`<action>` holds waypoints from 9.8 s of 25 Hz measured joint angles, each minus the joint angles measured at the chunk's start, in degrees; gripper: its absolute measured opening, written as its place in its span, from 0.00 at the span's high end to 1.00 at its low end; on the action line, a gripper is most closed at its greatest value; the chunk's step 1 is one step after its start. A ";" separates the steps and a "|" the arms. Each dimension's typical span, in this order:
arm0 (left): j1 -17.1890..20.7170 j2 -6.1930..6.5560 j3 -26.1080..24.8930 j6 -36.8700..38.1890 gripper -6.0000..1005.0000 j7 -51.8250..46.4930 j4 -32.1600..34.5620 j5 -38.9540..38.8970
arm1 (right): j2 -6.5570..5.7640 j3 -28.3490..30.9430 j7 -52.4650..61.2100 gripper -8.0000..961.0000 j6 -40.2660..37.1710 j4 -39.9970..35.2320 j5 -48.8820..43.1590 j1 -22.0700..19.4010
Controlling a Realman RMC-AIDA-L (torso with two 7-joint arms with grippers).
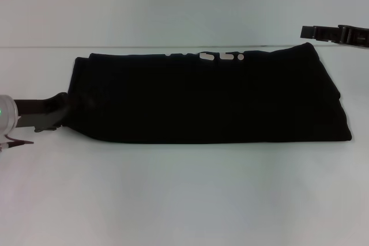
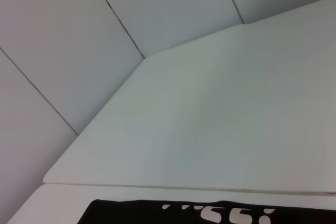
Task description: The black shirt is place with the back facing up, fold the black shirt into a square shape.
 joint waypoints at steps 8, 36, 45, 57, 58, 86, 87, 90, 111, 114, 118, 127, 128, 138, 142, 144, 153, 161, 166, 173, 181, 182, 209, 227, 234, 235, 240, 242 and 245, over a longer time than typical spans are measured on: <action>-0.13 0.17 -0.07 -0.10 0.17 -0.25 0.90 0.59 | 0.00 0.00 0.00 0.35 0.45 -0.08 0.00 0.33; 0.31 0.31 0.09 0.43 0.98 0.71 3.29 5.06 | 0.48 0.00 -0.11 0.35 1.74 0.36 0.81 0.24; 3.49 0.49 -0.32 4.98 0.99 4.13 10.05 4.78 | 2.06 -0.44 -1.43 0.35 5.45 2.31 0.81 0.83; 7.64 1.78 -0.76 8.44 0.99 4.43 18.59 5.22 | 4.42 -0.55 -2.94 0.37 7.21 2.63 1.47 1.76; 7.89 1.91 -0.94 8.65 0.99 4.43 19.03 5.37 | 4.45 -0.56 -2.94 0.37 7.28 2.64 1.58 1.80; 1.01 2.48 -0.55 20.87 0.99 5.60 24.24 3.88 | 2.52 -0.15 -3.55 0.37 7.95 2.17 2.20 0.38; 0.25 2.23 -0.04 21.71 0.99 5.62 23.82 2.12 | 2.45 -0.10 -3.89 0.37 7.97 2.16 2.21 0.29; -3.05 0.69 3.81 22.27 0.99 5.61 20.92 -4.98 | 2.32 -0.02 -5.22 0.37 7.93 2.08 2.26 0.01; -11.47 -9.91 13.49 5.09 0.88 50.09 -31.48 -56.64 | 0.13 -1.60 -9.57 0.37 4.57 2.23 1.64 -2.32; -11.59 -9.92 13.50 7.04 0.75 50.97 -33.30 -56.97 | 0.11 -2.12 -9.51 0.37 4.52 2.39 1.61 -2.83; -11.21 -9.90 13.53 12.16 0.67 50.83 -32.91 -56.78 | -0.10 -2.22 -8.78 0.37 4.08 2.37 1.58 -3.44; -2.43 -8.82 13.62 6.50 0.42 46.20 -15.88 -57.51 | -2.02 -4.28 -2.99 0.37 -1.29 1.92 1.57 -3.23; -2.17 -8.38 13.73 3.45 0.38 44.93 -14.69 -57.27 | -2.06 -4.29 -2.65 0.37 -1.46 1.89 1.57 -3.11; -7.00 -5.84 16.55 -21.54 0.19 40.40 -13.51 -51.79 | -1.63 -4.41 -1.99 0.37 -0.89 2.35 1.59 -2.63; -8.98 -6.56 20.69 -30.82 0.19 40.39 -13.67 -51.61 | -1.35 -4.40 -2.03 0.37 -0.87 2.49 1.58 -2.62; -9.51 -6.89 22.00 -33.26 0.19 40.39 -13.86 -51.60 | -1.14 -4.39 -2.08 0.37 -0.86 2.37 1.59 -2.61; -10.64 -8.67 25.15 -35.43 0.19 40.82 -15.10 -51.53 | -0.53 -4.39 -2.33 0.37 -0.79 2.15 1.63 -2.53; -10.05 -9.10 26.25 -37.94 0.18 40.97 -14.46 -51.93 | -0.29 -4.39 -2.54 0.37 -0.78 2.02 1.58 -2.35; -10.04 -9.10 26.29 -41.11 0.19 41.27 -14.43 -51.55 | -0.29 -4.41 -2.55 0.37 -0.21 2.13 1.58 -2.28; -9.64 -9.12 26.29 -43.03 0.19 42.01 -14.97 -51.52 | 0.12 -4.93 -2.73 0.37 1.41 2.56 1.58 -2.25; -9.65 -9.29 26.38 -42.43 0.19 42.01 -15.65 -51.90 | 0.53 -5.68 -2.81 0.37 1.59 2.51 1.58 -1.88; -9.69 -9.32 26.38 -42.20 0.19 42.01 -15.67 -51.94 | 0.53 -5.69 -2.81 0.37 1.59 2.49 1.58 -1.84; -9.16 -9.54 26.36 -40.45 0.53 41.97 -15.92 -52.05 | 0.70 -5.71 -2.91 0.37 1.58 2.20 1.68 -1.74; -6.41 -9.27 25.58 -40.75 0.99 41.53 -13.17 -56.36 | 0.71 -5.71 -3.02 0.37 2.28 2.34 1.72 -1.34; -4.70 -9.26 23.24 -40.41 0.99 41.49 -12.31 -56.89 | 0.81 -5.72 -3.05 0.37 2.70 2.48 1.74 -1.13; -4.51 -9.24 22.75 -40.09 0.99 41.49 -12.29 -56.89 | 0.84 -5.73 -3.05 0.37 2.79 2.50 1.73 -1.11; -4.08 -9.12 21.86 -38.56 0.99 41.54 -12.17 -56.89 | 0.92 -5.79 -3.07 0.37 2.82 2.53 1.66 -1.00; -4.25 -9.10 22.13 -38.17 0.99 41.75 -12.15 -56.69 | 0.97 -5.80 -3.08 0.37 2.82 2.54 1.70 -1.00; -4.45 -9.09 22.36 -37.99 0.99 41.78 -12.14 -56.42 | 0.99 -5.80 -3.08 0.34 2.72 2.53 1.76 -1.00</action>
